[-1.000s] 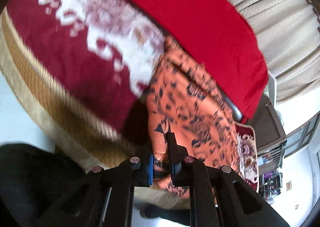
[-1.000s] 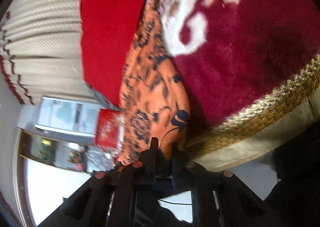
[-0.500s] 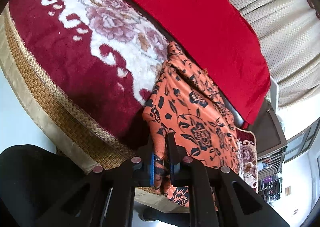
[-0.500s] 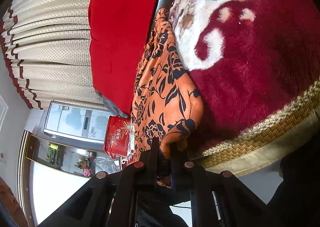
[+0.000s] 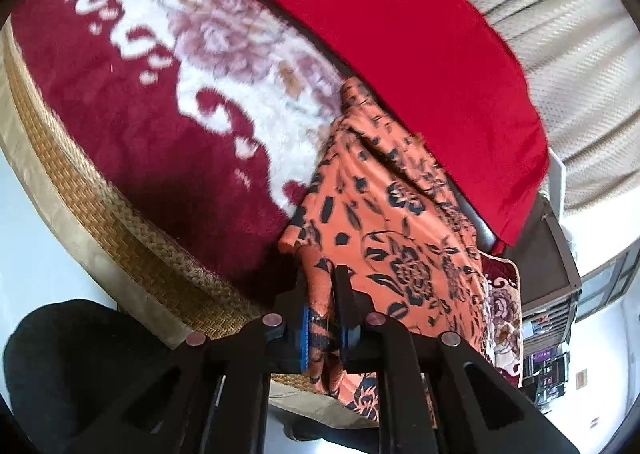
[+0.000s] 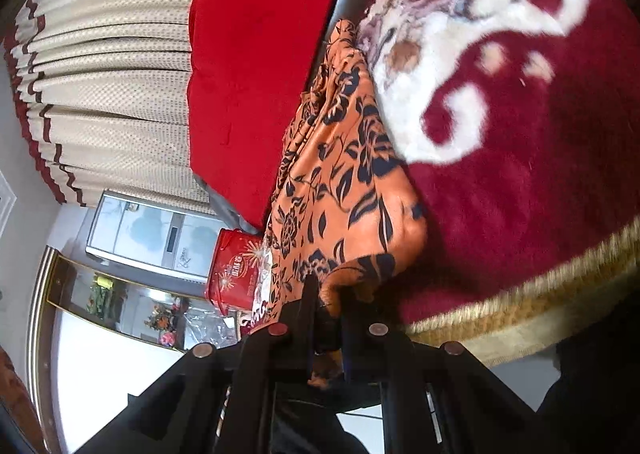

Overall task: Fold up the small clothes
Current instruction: 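Hold the folded garment edge with both grippers closed, then release the garment and lift both grippers away from it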

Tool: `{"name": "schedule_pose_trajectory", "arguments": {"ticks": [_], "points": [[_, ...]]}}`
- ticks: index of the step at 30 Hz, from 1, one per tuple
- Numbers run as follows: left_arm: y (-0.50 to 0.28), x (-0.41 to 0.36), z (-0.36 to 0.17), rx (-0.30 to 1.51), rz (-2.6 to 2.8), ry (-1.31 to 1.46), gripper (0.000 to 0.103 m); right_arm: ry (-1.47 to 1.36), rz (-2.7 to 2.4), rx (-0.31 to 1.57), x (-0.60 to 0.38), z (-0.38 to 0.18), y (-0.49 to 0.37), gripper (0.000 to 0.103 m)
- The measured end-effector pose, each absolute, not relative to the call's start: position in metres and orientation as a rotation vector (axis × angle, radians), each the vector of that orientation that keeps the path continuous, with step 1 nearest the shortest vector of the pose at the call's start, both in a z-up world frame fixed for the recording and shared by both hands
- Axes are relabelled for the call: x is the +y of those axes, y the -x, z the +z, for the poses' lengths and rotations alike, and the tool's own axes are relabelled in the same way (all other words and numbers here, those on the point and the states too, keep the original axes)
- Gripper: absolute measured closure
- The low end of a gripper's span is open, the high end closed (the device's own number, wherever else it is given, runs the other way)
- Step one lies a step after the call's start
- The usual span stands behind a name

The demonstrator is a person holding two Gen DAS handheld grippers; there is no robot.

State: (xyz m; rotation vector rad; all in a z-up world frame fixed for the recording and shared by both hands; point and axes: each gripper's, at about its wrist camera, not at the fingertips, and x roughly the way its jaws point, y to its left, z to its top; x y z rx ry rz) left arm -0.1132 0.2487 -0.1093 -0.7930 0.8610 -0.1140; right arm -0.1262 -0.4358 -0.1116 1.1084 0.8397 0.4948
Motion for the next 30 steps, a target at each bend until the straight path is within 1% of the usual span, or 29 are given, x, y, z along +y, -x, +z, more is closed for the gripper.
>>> {"name": "schedule_pose_trajectory", "arguments": {"ticks": [3,9,13,18,20,23,27,29,30], "points": [[0.11,0.247,-0.112,0.862,-0.114,0.797,0.092,-1.13,0.477,0.858,-0.439,-0.12,0.118,0.093],[0.087,0.236,-0.103,0.877,-0.123,0.718,0.092,-1.123,0.486,0.858,-0.44,-0.115,0.111,0.093],[0.049,0.225,-0.077,0.856,-0.168,0.609,0.092,-1.107,0.491,0.862,-0.442,-0.108,0.085,0.093],[-0.023,0.219,-0.033,0.742,-0.21,0.538,0.093,-1.012,0.54,0.832,-0.44,-0.076,0.019,0.093],[-0.06,0.219,-0.014,0.682,-0.216,0.529,0.093,-0.988,0.545,0.795,-0.443,-0.06,-0.019,0.093],[-0.113,0.219,0.0,0.636,-0.198,0.516,0.093,-0.989,0.547,0.725,-0.451,-0.037,-0.071,0.093],[-0.189,0.218,-0.008,0.653,-0.159,0.519,0.093,-0.984,0.487,0.664,-0.463,-0.017,-0.15,0.093],[-0.225,0.219,-0.03,0.704,-0.113,0.535,0.092,-0.984,0.43,0.675,-0.468,-0.021,-0.187,0.093],[-0.245,0.219,-0.045,0.758,-0.1,0.533,0.091,-1.016,0.392,0.699,-0.472,-0.032,-0.205,0.093]]}}
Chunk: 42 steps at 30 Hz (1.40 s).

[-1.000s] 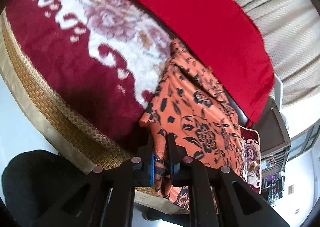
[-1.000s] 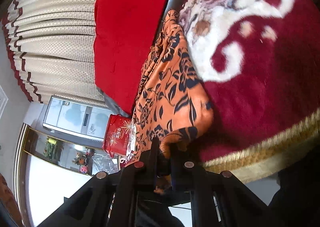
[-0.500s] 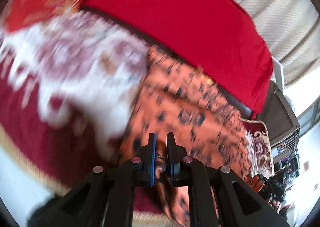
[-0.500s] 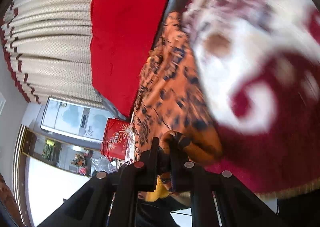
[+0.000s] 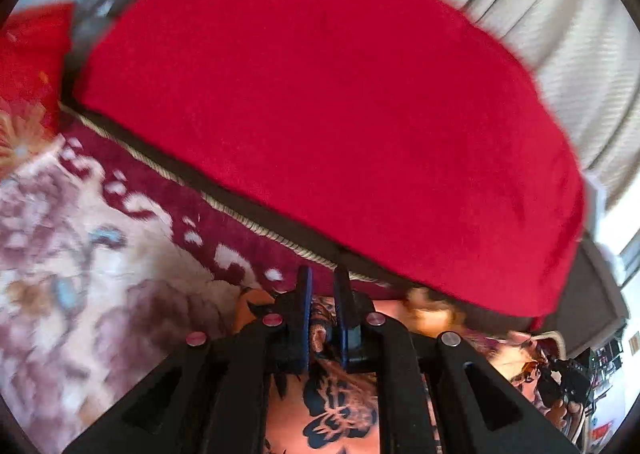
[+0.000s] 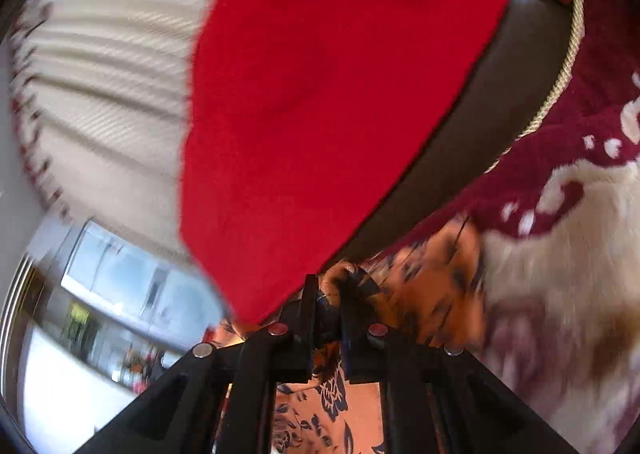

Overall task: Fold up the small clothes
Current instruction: 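Release the garment and lift both grippers away from it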

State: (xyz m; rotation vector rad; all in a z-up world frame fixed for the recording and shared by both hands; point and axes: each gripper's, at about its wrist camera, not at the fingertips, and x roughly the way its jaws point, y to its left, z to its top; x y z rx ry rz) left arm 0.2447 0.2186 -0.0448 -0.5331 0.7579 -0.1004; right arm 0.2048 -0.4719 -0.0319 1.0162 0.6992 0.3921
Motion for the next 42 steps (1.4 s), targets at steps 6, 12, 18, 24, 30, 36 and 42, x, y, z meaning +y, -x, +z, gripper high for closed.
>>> {"name": "schedule_pose_trajectory", "arguments": {"ticks": [6,12,18,24,30,36,42], "points": [[-0.3,0.241,-0.115,0.946,0.059,0.607,0.04,-1.095,0.256,0.938,-0.471,-0.109,-0.259,0.088],[-0.262,0.296,-0.084,0.833,0.19,0.786,0.028,-1.09,0.202,0.825,-0.496,-0.069,-0.235,0.0],[-0.162,0.352,-0.064,0.734,0.202,0.939,0.026,-1.092,0.134,0.706,-0.523,-0.027,-0.162,0.0],[0.031,0.352,-0.057,0.609,0.325,0.746,0.025,-0.836,0.04,0.611,-0.483,-0.023,0.021,0.0],[0.145,0.277,-0.049,0.604,0.411,0.458,0.024,-0.47,-0.171,0.675,-0.407,-0.032,0.173,0.0],[0.068,0.212,-0.016,0.565,0.215,0.148,0.021,-0.215,-0.025,0.641,-0.362,0.037,0.148,0.0],[0.027,0.18,-0.043,0.533,0.398,0.229,0.021,-0.12,0.026,0.417,-0.306,0.064,0.132,0.0]]}}
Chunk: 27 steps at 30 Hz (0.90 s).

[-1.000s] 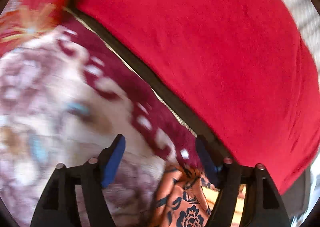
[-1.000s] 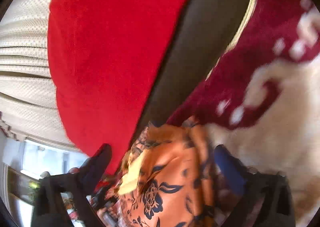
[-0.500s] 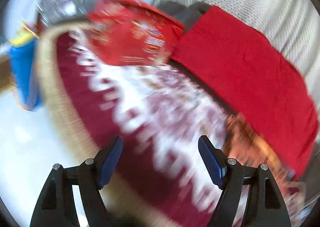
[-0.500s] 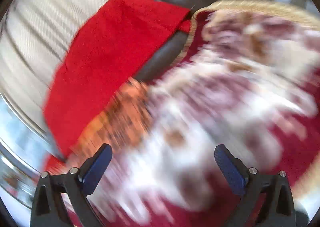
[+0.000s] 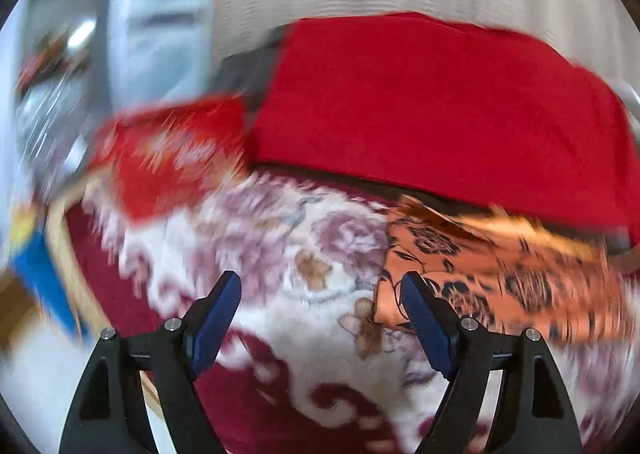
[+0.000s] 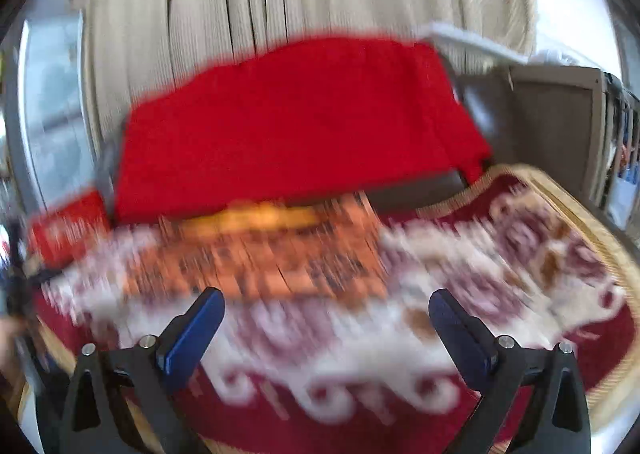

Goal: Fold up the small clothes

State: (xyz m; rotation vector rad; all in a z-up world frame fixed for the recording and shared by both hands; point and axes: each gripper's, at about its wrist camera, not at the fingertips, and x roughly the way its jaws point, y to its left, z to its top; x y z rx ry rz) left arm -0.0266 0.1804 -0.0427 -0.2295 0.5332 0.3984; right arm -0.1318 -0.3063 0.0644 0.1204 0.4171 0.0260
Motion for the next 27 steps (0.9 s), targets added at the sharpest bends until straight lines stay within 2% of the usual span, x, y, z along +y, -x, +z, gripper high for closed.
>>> {"name": "schedule_pose_trajectory", "arguments": {"ticks": [2,3,4,5,7,10,12,14,17,25,26,27], "points": [[0.034,0.178,-0.069,0.529,0.304,0.42,0.021,-0.215,0.052,0.275,-0.299,0.047,0.128,0.0],[0.038,0.172,-0.078,0.567,0.286,0.43,0.021,-0.259,0.052,0.221,-0.295,0.033,0.126,0.0],[0.045,0.167,-0.082,0.629,0.306,0.434,0.021,-0.279,0.019,0.273,-0.289,0.02,0.115,0.0],[0.059,0.166,-0.083,0.597,0.304,0.48,0.021,-0.307,0.013,0.406,-0.285,0.013,0.103,0.0],[0.062,0.167,-0.08,0.553,0.271,0.5,0.013,-0.393,0.155,0.431,-0.287,0.004,0.098,0.0],[0.033,0.18,-0.085,0.626,0.254,0.573,0.012,-0.434,0.205,0.608,-0.294,-0.014,0.065,0.0],[0.0,0.19,-0.1,0.714,0.19,0.695,0.012,-0.666,0.287,0.71,-0.316,-0.034,0.043,0.0],[-0.029,0.191,-0.114,0.789,0.163,0.782,0.012,-0.922,0.293,0.735,-0.344,-0.052,0.025,0.0],[-0.07,0.197,-0.133,0.852,0.163,0.895,0.012,-1.144,0.203,0.768,-0.376,-0.076,-0.006,0.0],[-0.116,0.198,-0.132,0.843,0.268,0.883,0.011,-1.278,0.029,0.772,-0.401,-0.082,-0.055,0.0],[-0.119,0.197,-0.131,0.848,0.272,0.869,0.011,-1.284,0.006,0.783,-0.402,-0.084,-0.059,0.0],[-0.125,0.195,-0.13,0.859,0.274,0.85,0.025,-1.288,-0.01,0.784,-0.406,-0.082,-0.063,0.0]]}}
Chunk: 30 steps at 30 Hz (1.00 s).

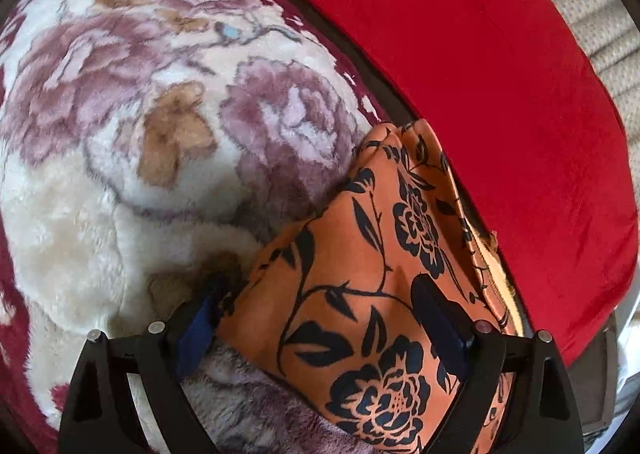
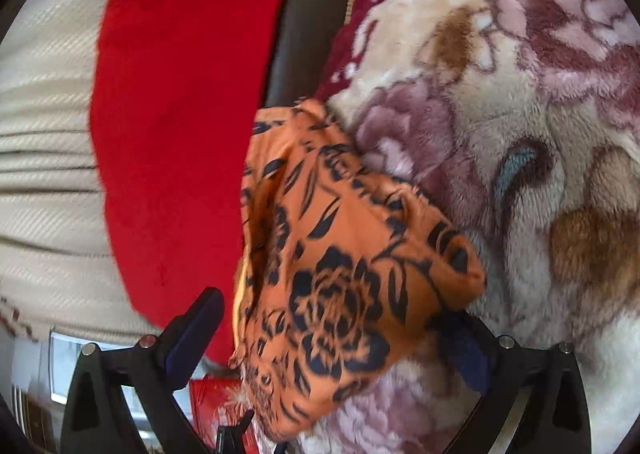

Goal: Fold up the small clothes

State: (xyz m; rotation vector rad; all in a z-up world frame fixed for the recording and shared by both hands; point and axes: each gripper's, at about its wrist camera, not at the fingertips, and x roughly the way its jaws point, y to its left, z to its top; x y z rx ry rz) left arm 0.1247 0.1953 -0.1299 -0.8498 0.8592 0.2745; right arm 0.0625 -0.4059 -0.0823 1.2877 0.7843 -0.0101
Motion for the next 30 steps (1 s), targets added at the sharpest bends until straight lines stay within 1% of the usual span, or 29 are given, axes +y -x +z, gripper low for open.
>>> {"name": "schedule_pose_trajectory", "arguments": {"ticks": [1,2,3,4,5,7,11,13,15,17,19,21,22,23,24,25,26,27,28,29,30], "points": [[-0.128,0.195,-0.127,0.876,0.281,0.812,0.05,-1.278,-0.021,0.788,-0.405,-0.08,-0.066,0.0],[-0.134,0.196,-0.127,0.912,0.255,0.796,0.082,-1.252,-0.016,0.791,-0.404,-0.078,-0.071,0.001],[-0.138,0.196,-0.128,0.948,0.228,0.809,0.083,-1.225,-0.014,0.789,-0.405,-0.076,-0.077,0.024],[-0.14,0.198,-0.123,0.947,0.227,0.803,0.083,-1.192,-0.013,0.803,-0.406,-0.074,-0.082,0.091],[-0.141,0.198,-0.116,0.936,0.218,0.788,0.084,-1.177,-0.015,0.845,-0.406,-0.077,-0.088,0.092],[-0.136,0.197,-0.092,0.888,0.184,0.754,0.085,-1.131,0.005,0.86,-0.406,-0.072,-0.093,0.093],[-0.119,0.187,-0.04,0.781,0.117,0.697,0.086,-1.022,0.072,0.769,-0.4,-0.021,-0.085,0.094],[-0.092,0.183,-0.016,0.717,0.083,0.676,0.086,-0.98,0.105,0.726,-0.395,0.005,-0.079,0.094],[-0.065,0.182,-0.006,0.685,0.05,0.691,0.086,-0.932,0.139,0.675,-0.391,0.032,-0.065,0.094],[-0.029,0.18,-0.008,0.665,0.031,0.674,0.085,-0.917,0.173,0.632,-0.393,0.049,-0.04,0.094],[0.003,0.181,-0.025,0.669,0.011,0.673,0.085,-0.894,0.176,0.619,-0.397,0.051,-0.008,0.094],[0.023,0.183,-0.057,0.718,0.042,0.66,0.083,-0.891,0.177,0.634,-0.403,0.038,0.025,0.094],[0.031,0.186,-0.081,0.763,0.068,0.66,0.082,-0.882,0.162,0.656,-0.406,0.025,0.039,0.093],[0.032,0.192,-0.106,0.83,0.096,0.669,0.076,-0.872,0.142,0.692,-0.411,0.004,0.054,0.09],[0.032,0.199,-0.131,0.912,0.132,0.691,0.069,-0.876,0.13,0.722,-0.414,-0.014,0.059,0.09],[0.036,0.207,-0.142,0.906,0.11,0.741,0.067,-0.891,0.105,0.774,-0.419,-0.041,0.066,0.087],[0.04,0.213,-0.144,0.882,0.074,0.769,0.067,-0.906,0.058,0.845,-0.424,-0.067,0.071,0.085],[0.041,0.214,-0.137,0.892,0.061,0.746,0.064,-0.922,0.037,0.878,-0.427,-0.081,0.078,0.079],[0.042,0.216,-0.13,0.9,0.073,0.72,0.061,-0.963,0.061,0.854,-0.434,-0.091,0.086,0.076],[0.045,0.218,-0.119,0.899,0.116,0.687,0.049,-0.959,0.062,0.819,-0.439,-0.089,0.095,0.072],[0.051,0.222,-0.109,0.885,0.182,0.662,0.032,-0.922,0.038,0.806,-0.441,-0.084,0.1,0.057]]}}
